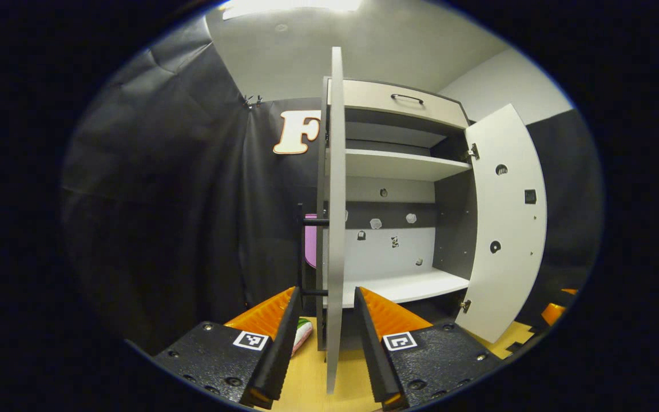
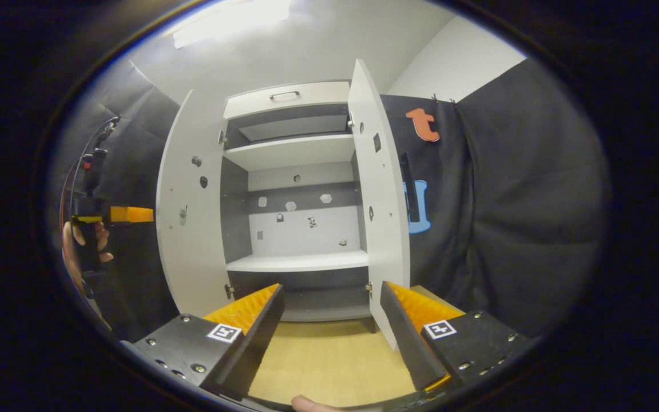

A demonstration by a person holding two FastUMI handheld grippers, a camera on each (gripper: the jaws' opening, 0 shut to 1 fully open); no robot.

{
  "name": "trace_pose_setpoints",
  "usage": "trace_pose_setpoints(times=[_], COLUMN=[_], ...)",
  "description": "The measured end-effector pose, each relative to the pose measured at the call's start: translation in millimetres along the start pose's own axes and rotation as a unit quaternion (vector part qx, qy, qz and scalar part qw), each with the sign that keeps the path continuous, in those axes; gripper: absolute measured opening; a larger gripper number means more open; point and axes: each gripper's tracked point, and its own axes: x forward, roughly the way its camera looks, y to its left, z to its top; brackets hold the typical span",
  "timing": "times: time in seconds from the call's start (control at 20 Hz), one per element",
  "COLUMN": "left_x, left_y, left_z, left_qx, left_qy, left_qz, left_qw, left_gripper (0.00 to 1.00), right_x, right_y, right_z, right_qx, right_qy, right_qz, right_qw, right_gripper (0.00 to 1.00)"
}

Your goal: Open the right door of the double-door shoe cabinet with the right hand, and open the left door with the left hand.

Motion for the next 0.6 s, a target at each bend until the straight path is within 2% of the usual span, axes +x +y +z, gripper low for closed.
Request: trace_pose_setpoints(times=[0.05,0.1,0.15,0.2,0.3,0.5,0.6], left_x=[-7.8,-14.4,-21.3,-28.6,-40.2,-59.0,-70.3], left_y=[-10.0,-26.0,-34.9,-37.3,-51.0,-68.9,-80.0], left_z=[2.7,3.8,2.1,-1.7,-6.6,-35.3,-55.0], left_qx=[0.0,-0.001,0.002,0.006,0.019,0.016,0.001], left_qy=[-0.008,-0.017,-0.019,-0.021,-0.027,-0.018,-0.012], left_qz=[-0.006,-0.017,-0.021,-0.017,-0.015,0.0,-0.004], left_qw=[1.0,1.0,1.0,1.0,0.999,1.0,1.0], left_gripper=[0.53,0.64,0.69,0.84,0.98,0.97,0.98], right_x=[0.2,1.0,0.3,-0.8,-1.2,-7.4,-11.8], right_y=[-0.8,-1.5,-2.0,-3.1,-2.8,1.3,3.5], right_z=[-0.4,0.3,1.5,2.6,5.4,8.6,5.1], right_qx=[0.003,0.005,0.004,0.002,0.001,0.007,0.009], right_qy=[-0.001,-0.001,-0.002,-0.002,-0.005,-0.012,-0.01], right_qz=[-0.001,0.0,0.0,-0.001,-0.003,0.006,0.012], right_qw=[1.0,1.0,1.0,1.0,1.0,1.0,1.0], right_gripper=[1.0,1.0,1.0,1.0,0.96,1.0,1.0])
